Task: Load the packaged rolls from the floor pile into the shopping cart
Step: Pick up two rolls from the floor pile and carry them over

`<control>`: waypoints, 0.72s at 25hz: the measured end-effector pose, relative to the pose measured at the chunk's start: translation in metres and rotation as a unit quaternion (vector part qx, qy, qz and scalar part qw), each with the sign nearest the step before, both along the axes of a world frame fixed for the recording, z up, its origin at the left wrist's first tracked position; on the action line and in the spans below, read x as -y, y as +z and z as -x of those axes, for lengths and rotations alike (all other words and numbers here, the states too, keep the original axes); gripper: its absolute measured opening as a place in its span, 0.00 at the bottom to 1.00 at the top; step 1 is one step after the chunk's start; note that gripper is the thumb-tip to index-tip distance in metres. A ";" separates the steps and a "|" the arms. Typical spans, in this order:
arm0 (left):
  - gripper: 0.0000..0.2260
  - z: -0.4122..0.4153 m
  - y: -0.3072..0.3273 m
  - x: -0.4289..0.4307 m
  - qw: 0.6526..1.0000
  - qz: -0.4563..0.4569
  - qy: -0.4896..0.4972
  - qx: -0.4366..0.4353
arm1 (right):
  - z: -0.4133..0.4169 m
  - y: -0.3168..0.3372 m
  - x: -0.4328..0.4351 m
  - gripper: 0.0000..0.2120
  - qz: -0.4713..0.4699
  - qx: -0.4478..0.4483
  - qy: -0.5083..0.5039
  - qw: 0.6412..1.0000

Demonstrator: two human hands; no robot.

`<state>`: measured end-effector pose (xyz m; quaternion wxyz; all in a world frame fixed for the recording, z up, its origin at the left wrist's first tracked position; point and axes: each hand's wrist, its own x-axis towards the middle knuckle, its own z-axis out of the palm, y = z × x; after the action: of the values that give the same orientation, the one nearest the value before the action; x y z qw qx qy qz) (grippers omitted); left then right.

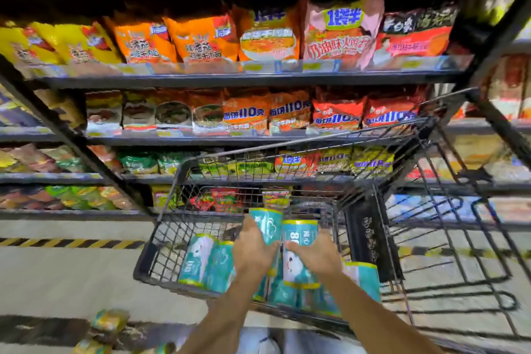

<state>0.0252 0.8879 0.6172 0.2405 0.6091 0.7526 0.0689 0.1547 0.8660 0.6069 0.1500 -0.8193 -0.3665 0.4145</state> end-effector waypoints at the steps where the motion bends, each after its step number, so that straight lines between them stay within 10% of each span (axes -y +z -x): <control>1: 0.37 0.004 -0.010 -0.004 1.000 0.024 -0.010 -0.009 | 0.006 -0.009 0.001 0.40 0.026 0.000 -0.014 1.000; 4: 0.36 0.009 -0.038 -0.010 0.995 0.100 -0.016 0.000 | 0.020 -0.033 0.005 0.26 0.053 -0.016 -0.072 0.996; 18: 0.34 0.010 -0.075 -0.006 0.981 0.179 -0.077 0.021 | 0.046 -0.071 0.002 0.23 0.155 0.133 -0.036 0.978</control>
<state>0.0152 0.8942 0.5423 0.3656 0.6107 0.6987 -0.0724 0.1087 0.8637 0.5356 -0.0137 -0.8929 -0.2853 0.3481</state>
